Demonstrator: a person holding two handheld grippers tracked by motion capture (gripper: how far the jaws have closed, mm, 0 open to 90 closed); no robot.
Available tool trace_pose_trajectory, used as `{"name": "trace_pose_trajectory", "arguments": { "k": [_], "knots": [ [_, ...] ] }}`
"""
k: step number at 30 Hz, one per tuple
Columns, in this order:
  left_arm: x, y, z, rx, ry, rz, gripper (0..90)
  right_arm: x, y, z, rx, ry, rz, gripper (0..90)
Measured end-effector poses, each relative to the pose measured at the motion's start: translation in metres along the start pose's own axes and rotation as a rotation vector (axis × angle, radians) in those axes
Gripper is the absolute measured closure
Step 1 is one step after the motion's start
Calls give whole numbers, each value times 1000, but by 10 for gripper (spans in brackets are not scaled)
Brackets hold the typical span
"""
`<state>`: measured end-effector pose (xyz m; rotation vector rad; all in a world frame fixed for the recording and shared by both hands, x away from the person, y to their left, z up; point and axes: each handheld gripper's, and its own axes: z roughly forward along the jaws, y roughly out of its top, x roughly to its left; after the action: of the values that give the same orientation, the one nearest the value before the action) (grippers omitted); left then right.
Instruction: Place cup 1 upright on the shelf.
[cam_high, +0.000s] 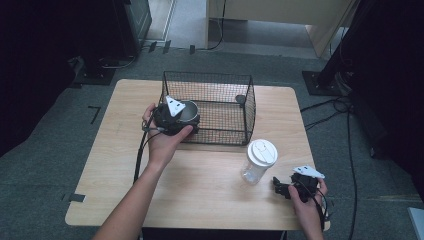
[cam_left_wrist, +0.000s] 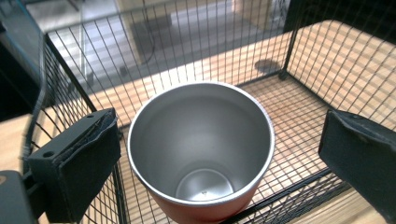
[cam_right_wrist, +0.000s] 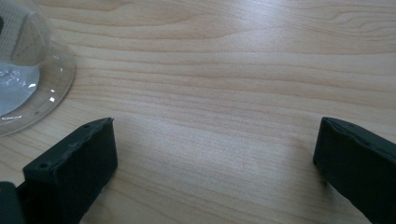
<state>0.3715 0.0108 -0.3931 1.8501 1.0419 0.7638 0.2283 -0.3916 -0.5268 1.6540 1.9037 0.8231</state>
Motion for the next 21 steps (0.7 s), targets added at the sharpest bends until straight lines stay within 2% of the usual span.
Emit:
{"name": "trace_pose_trajectory", "arguments": {
  "k": [5,10,21],
  "knots": [
    [6,-4,-18,-71,-13,-4,0,0,0,0,0,0,0,0],
    [14,-16,-34,-112,-30,-4,0,0,0,0,0,0,0,0],
    [35,-45,-58,-111,-11,-54,0,0,0,0,0,0,0,0]
  ]
}}
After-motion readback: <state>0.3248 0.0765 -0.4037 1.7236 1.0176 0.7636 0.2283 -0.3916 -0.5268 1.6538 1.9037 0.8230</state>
